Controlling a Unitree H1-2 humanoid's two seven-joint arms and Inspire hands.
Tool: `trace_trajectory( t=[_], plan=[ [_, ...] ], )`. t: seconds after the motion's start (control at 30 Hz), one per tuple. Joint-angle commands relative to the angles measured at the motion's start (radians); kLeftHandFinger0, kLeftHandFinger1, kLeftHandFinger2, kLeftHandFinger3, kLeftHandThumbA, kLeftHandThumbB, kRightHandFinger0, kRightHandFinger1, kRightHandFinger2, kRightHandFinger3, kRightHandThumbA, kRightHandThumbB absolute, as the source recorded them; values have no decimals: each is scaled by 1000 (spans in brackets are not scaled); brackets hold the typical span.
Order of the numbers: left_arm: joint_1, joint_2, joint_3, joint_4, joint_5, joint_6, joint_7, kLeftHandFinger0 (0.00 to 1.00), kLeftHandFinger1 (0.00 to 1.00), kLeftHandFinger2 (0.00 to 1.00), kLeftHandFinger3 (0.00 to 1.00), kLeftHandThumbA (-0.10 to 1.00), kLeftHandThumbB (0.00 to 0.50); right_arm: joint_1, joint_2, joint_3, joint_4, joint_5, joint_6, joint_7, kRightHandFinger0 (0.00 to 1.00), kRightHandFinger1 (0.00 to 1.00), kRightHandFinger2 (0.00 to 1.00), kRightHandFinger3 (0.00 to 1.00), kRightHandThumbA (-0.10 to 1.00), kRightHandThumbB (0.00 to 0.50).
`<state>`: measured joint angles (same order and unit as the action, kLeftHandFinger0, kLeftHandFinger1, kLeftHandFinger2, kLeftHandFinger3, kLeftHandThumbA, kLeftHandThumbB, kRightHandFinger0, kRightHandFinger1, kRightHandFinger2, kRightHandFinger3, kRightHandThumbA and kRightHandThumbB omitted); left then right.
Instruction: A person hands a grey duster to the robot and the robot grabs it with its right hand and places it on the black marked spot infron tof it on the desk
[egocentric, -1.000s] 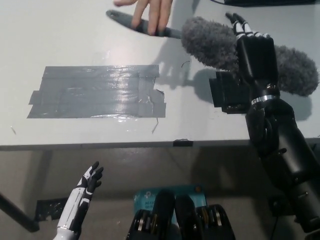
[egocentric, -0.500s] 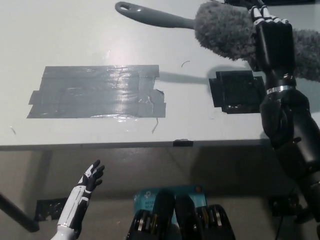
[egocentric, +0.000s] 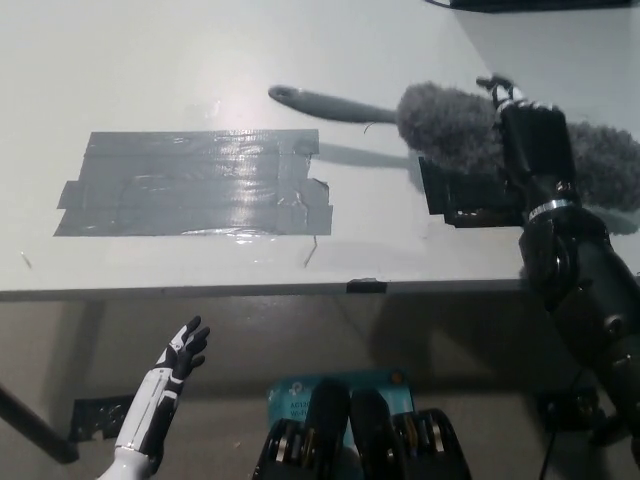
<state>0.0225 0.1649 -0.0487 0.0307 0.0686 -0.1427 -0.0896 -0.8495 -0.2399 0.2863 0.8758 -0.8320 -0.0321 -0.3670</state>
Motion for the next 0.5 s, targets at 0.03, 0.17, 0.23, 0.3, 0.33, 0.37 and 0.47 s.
trace_trajectory(
  t=[0.03,0.17,0.23,0.3,0.33,0.37,0.47],
  plan=[
    [-5,13,-4,-24,-1,-29,-16,1000,1000,1000,1000,1000,182,-96,-22,-12,-17,194,3,406,1000,1000,1000,1000,425,389],
    [0,10,0,-34,-7,-15,-14,1000,1000,1000,1000,1000,186,-73,-53,26,-170,201,138,633,1000,1000,1000,1000,672,500],
    [-1,14,-4,-29,5,-21,-13,1000,1000,1000,1000,1000,193,-52,-83,38,-296,219,192,741,1000,1000,1000,1000,696,500],
    [0,14,-5,-27,1,-21,-16,1000,1000,1000,1000,1000,191,-31,-122,47,-445,244,248,840,1000,1000,1000,1000,704,500],
    [-5,14,-6,-25,3,-21,-16,1000,1000,1000,1000,1000,185,-30,-142,48,-503,265,269,886,1000,1000,1000,1000,720,500],
    [-7,14,-7,-26,6,-19,-16,1000,1000,1000,1000,1000,183,-32,-172,54,-579,295,299,949,1000,1000,1000,1000,725,500],
    [-12,12,-8,-24,3,-19,-18,1000,1000,1000,1000,1000,175,-50,-234,73,-721,338,361,1076,1000,1000,1000,1000,739,500]
  ],
)
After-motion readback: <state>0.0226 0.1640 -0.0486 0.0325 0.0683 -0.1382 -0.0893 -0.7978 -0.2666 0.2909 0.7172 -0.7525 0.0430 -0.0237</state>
